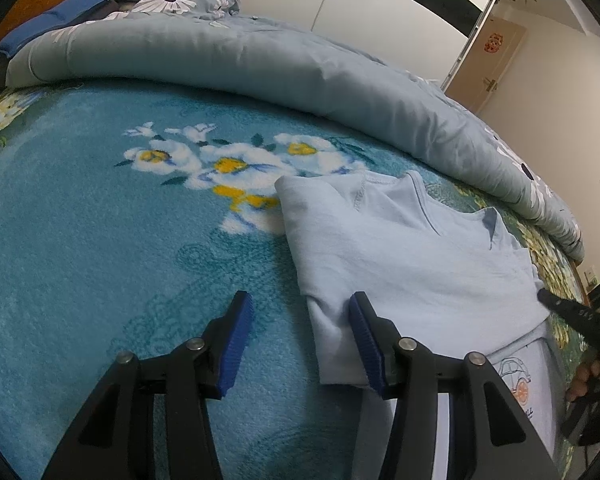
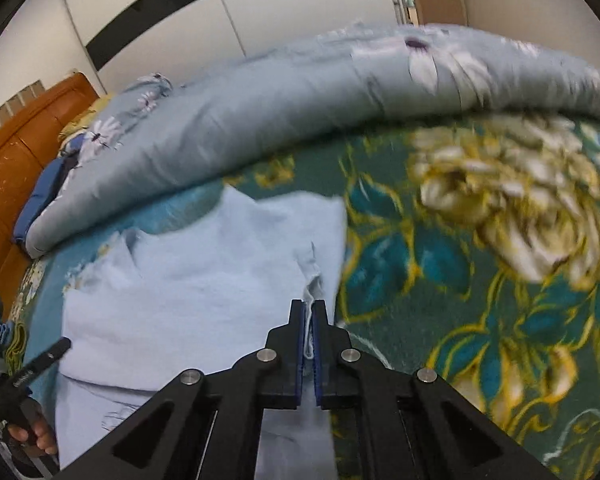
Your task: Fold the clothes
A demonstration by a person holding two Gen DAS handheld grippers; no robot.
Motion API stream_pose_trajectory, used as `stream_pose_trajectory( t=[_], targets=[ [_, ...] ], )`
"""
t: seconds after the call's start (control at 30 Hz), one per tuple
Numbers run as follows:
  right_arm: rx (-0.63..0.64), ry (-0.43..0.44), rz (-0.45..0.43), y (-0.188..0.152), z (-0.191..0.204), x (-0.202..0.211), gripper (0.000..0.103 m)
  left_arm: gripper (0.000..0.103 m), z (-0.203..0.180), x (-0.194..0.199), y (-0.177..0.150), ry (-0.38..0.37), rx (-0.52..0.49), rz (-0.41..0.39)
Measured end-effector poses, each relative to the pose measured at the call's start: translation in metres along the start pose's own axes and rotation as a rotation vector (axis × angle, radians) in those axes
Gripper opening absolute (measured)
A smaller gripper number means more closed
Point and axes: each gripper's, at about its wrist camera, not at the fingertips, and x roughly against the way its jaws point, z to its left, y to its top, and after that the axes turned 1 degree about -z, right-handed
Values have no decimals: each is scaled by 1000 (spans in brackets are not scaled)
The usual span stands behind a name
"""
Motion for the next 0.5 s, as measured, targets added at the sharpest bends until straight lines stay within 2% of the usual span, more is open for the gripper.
stream_pose_trajectory(
  t=[0.23,0.37,0.4,0.43,0.5],
  targets=[
    [18,-19,11,0,3,0,4,52,-1,0,-1,2,-2,1],
    [83,-39,-13,3,15,12,8,52,-1,1,-1,-2,0,0],
    [104,-43,-25,3,18,18,12,52,0,1,-1,-3,1,0],
    [118,-46,-35,3,21,27,23,52,0,1,-1,-4,1,0],
    [141,-52,-51,0,25,45,34,52,0,2,-1,-6,1,0]
  ],
)
